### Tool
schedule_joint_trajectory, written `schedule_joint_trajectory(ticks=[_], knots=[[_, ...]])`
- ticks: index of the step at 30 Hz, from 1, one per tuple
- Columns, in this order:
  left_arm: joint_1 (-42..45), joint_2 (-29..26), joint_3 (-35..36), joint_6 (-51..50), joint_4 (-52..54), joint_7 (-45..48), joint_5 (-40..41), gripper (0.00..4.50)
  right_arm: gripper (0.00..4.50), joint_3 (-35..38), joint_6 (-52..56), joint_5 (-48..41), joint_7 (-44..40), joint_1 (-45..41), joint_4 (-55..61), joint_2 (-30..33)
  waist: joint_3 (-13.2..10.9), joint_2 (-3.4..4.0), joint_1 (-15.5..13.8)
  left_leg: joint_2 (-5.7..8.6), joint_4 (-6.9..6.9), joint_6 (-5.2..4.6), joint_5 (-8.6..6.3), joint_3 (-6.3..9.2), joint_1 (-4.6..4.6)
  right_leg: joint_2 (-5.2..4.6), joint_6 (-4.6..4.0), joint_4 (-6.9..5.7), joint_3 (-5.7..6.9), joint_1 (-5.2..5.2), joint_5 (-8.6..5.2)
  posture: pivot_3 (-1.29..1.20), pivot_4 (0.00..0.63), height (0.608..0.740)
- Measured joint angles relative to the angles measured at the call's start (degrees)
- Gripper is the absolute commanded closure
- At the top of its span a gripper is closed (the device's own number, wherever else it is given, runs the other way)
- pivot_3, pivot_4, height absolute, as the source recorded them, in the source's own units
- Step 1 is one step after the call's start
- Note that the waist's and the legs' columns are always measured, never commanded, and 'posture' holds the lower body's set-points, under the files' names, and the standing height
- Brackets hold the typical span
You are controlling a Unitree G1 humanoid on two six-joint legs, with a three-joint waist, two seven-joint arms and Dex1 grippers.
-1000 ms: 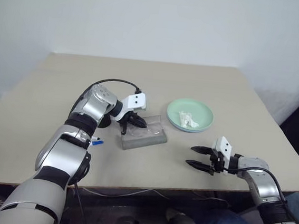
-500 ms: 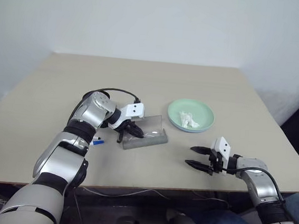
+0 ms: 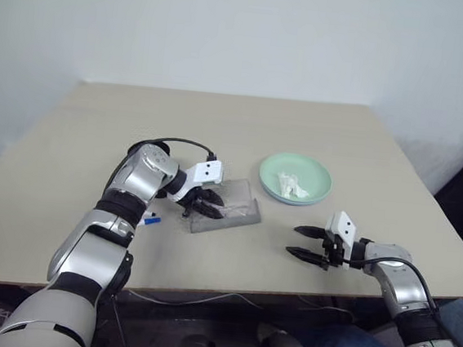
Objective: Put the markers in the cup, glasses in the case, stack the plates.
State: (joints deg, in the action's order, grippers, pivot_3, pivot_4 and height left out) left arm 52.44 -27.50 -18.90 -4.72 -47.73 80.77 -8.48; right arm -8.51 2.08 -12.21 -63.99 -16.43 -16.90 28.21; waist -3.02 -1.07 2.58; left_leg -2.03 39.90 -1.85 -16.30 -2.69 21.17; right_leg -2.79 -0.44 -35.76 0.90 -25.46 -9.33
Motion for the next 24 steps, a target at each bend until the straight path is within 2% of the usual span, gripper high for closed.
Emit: schedule_joint_trajectory(ticks=[8, 10, 13, 16, 24], knots=[[4.93, 1.19, 3.32, 0.3, -3.04, -2.96, 2.5, 2.78, 1.45, -0.09, -0.3, 0.54, -0.01, -0.51, -0.47, -0.3, -0.01, -0.01, 0.0, 0.01, 0.08, 0.0, 0.0, 0.0, 0.1, 0.0, 0.0, 0.0, 0.05, -0.02, 0.0, 0.0, 0.0, 0.721], [7.47, 2.24, 5.32, 0.18, -5.96, -6.57, 2.93, 2.78, 1.45, -0.13, -0.37, 0.6, -0.02, -0.65, -0.59, -0.32, -0.01, -0.02, -0.01, 0.01, 0.08, 0.0, 0.0, 0.01, 0.1, 0.0, 0.01, 0.0, 0.06, -0.01, 0.01, 0.0, 0.0, 0.721], [10.65, 3.01, 6.91, 1.12, -10.14, -12.76, 2.65, 3.33, 1.45, -0.26, -0.53, 0.69, -0.04, -0.84, -0.85, -0.36, -0.01, -0.02, 0.0, 0.02, 0.09, 0.0, 0.0, 0.01, 0.09, 0.0, 0.02, 0.0, 0.06, -0.01, 0.01, 0.0, 0.0, 0.721], [11.58, 2.95, 5.99, 4.62, -12.97, -17.86, 0.06, 4.38, 1.45, -0.3, -0.61, 0.95, -0.04, -0.88, -0.97, -0.38, 0.0, -0.01, 0.06, 0.02, 0.07, 0.0, 0.0, -0.01, 0.05, 0.01, 0.03, -0.01, 0.02, -0.01, 0.02, 0.0, 0.0, 0.721], [11.08, 2.76, -0.47, 11.18, -19.98, -26.03, -9.14, 4.47, 1.45, -0.03, -0.34, 0.18, 0.04, -1.44, 0.04, -1.18, 0.0, -0.02, 0.0, 0.02, 0.07, 0.0, 0.0, -0.07, 0.12, 0.0, 0.02, 0.0, 0.07, -0.02, 0.02, 0.0, 0.0, 0.721]])
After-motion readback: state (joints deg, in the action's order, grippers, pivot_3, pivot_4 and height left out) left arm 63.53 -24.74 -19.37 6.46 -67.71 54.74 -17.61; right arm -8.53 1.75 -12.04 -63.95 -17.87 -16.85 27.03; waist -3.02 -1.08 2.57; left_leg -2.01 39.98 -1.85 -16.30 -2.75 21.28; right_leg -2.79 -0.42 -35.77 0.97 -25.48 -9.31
